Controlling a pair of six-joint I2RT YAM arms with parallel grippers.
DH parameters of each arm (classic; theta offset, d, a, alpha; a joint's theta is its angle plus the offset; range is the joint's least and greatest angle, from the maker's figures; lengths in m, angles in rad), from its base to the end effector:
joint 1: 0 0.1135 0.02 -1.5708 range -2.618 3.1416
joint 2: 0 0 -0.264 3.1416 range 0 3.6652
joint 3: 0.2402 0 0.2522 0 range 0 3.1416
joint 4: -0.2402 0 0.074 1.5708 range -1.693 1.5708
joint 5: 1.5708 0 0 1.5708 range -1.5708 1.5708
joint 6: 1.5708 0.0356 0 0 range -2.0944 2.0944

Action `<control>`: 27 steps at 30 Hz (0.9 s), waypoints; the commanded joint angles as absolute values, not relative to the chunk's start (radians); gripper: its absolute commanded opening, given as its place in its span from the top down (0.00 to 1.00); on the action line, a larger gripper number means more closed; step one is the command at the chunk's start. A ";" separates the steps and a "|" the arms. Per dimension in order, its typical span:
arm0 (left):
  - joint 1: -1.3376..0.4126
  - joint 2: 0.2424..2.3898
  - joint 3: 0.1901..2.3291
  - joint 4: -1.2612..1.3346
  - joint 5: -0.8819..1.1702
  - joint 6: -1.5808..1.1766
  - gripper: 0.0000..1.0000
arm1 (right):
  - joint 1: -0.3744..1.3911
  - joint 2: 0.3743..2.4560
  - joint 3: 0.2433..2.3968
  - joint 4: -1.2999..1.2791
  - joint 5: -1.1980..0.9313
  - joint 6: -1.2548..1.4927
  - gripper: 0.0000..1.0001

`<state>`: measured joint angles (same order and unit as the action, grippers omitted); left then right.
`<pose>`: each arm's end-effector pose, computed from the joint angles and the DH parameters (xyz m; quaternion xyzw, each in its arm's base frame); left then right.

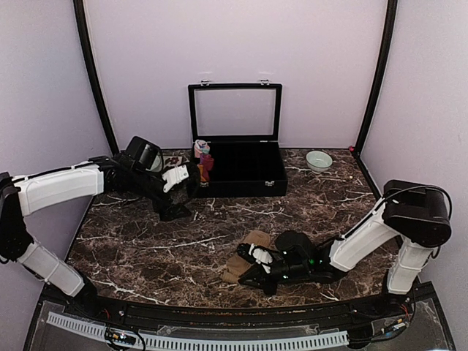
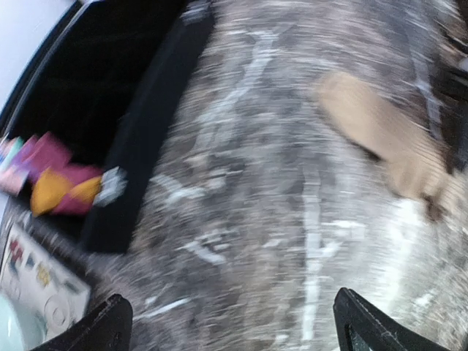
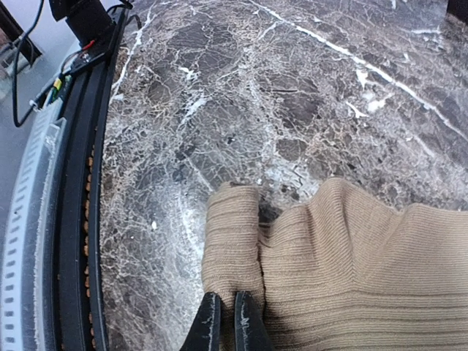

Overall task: Roll the socks
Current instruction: Roll the sock at the center of the board.

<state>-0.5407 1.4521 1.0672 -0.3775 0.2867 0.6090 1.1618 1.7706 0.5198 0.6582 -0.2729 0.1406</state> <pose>0.2662 -0.1716 0.2646 0.5419 0.7332 -0.1180 0.3935 0.1090 0.2756 0.0981 -0.4831 0.7318 0.3776 0.2974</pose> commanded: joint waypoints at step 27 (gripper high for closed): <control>-1.201 1.652 0.907 -0.186 0.122 0.922 0.45 | 1.025 2.005 0.488 0.417 -0.554 0.708 1.00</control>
